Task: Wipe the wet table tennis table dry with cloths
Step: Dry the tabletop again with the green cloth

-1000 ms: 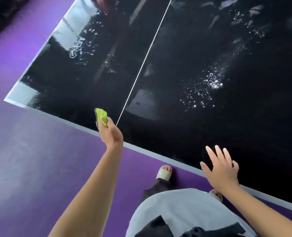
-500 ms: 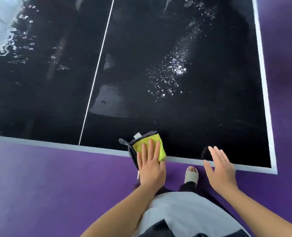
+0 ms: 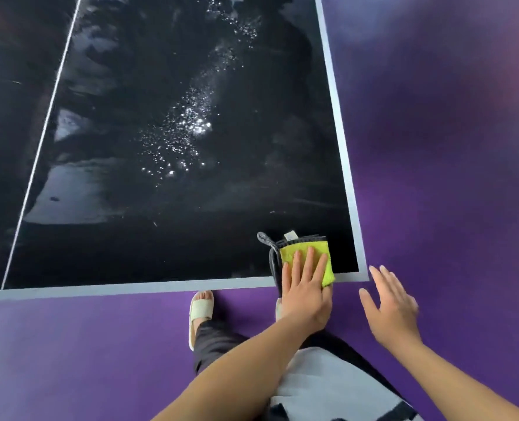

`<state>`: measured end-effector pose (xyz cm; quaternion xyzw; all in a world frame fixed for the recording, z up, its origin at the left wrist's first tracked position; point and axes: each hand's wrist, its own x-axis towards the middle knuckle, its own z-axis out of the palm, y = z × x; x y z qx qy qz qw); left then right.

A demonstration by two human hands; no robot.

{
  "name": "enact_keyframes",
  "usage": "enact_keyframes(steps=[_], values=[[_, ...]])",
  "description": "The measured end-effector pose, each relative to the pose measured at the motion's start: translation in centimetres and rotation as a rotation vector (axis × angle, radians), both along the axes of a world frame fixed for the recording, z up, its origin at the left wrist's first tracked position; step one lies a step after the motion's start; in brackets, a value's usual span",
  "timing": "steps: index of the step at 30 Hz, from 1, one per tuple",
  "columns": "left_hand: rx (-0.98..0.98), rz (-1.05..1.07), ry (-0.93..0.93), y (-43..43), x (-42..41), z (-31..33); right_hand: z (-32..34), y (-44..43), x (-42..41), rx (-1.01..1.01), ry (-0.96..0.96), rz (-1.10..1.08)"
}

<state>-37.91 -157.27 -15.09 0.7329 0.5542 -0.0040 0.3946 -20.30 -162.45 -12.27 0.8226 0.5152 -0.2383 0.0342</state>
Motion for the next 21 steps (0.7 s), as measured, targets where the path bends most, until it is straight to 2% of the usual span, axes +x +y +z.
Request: enact_keyframes(steps=[3, 7, 9, 11, 12, 14, 17, 21], values=[[-0.050, -0.077, -0.055, 1.0, 4.8, 0.4, 0.4, -1.7, 2.4, 0.057, 0.043, -0.078], [-0.238, -0.202, -0.100, 4.1, 9.8, 1.9, 0.7, -2.7, 3.7, 0.165, 0.129, -0.119], [-0.425, -0.140, -0.326, 5.8, 10.1, 3.7, 0.8, -2.6, 3.4, 0.208, 0.185, -0.136], [-0.714, 0.131, -0.665, 6.6, 8.6, 5.5, 1.0, -1.7, 2.4, 0.245, 0.238, -0.132], [-0.827, 0.309, -0.778, 6.9, 7.4, 6.7, 1.1, -1.0, 1.7, 0.270, 0.266, -0.111], [-0.941, 0.637, -0.880, 7.3, 4.1, 8.6, 1.4, 0.8, -0.1, 0.330, 0.318, -0.016], [-0.886, 0.892, -0.978, 7.8, -3.4, 10.2, 2.2, 3.9, -3.6, 0.377, 0.384, 0.169], [-0.628, 1.194, -1.064, 7.1, -16.1, 11.3, 2.1, 7.1, -9.1, 0.342, 0.419, 0.359]])
